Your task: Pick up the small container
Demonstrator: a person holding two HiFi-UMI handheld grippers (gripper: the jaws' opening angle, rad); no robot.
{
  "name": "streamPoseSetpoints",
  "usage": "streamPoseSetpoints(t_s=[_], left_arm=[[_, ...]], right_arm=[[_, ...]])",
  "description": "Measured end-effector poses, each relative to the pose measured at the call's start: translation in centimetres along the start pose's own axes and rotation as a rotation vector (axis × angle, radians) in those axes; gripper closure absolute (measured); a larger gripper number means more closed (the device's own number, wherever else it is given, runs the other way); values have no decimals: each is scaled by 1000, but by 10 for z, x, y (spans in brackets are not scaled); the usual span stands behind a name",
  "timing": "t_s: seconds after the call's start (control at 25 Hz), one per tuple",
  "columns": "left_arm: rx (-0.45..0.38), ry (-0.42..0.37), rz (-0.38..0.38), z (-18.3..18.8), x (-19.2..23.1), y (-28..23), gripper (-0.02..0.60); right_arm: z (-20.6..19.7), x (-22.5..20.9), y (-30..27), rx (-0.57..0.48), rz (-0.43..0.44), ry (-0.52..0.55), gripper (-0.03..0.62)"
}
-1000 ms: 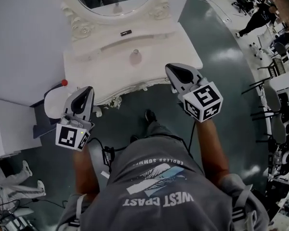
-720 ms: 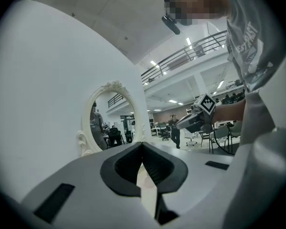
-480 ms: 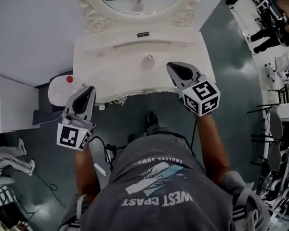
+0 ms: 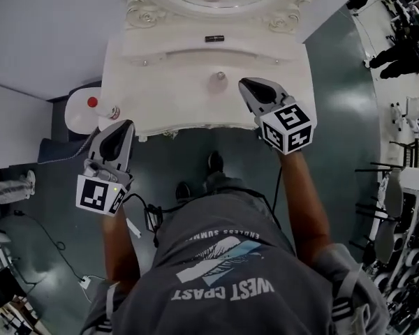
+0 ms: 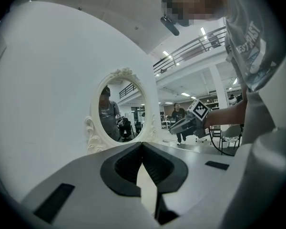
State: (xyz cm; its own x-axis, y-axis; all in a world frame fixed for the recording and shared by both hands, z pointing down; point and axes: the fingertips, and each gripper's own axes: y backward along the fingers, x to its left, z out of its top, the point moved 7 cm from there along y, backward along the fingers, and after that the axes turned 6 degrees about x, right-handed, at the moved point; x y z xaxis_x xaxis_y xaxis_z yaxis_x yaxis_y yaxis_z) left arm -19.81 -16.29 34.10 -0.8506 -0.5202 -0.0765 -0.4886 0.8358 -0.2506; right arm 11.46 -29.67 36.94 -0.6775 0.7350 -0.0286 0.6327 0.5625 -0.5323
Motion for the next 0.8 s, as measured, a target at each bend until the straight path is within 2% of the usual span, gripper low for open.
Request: streamPoseSetpoints(t_s=[0.8], left_arm=[[101,62,48,-29,5,-34,566]], right_arm=[[-51,-48,-100,159,109,-24,454]])
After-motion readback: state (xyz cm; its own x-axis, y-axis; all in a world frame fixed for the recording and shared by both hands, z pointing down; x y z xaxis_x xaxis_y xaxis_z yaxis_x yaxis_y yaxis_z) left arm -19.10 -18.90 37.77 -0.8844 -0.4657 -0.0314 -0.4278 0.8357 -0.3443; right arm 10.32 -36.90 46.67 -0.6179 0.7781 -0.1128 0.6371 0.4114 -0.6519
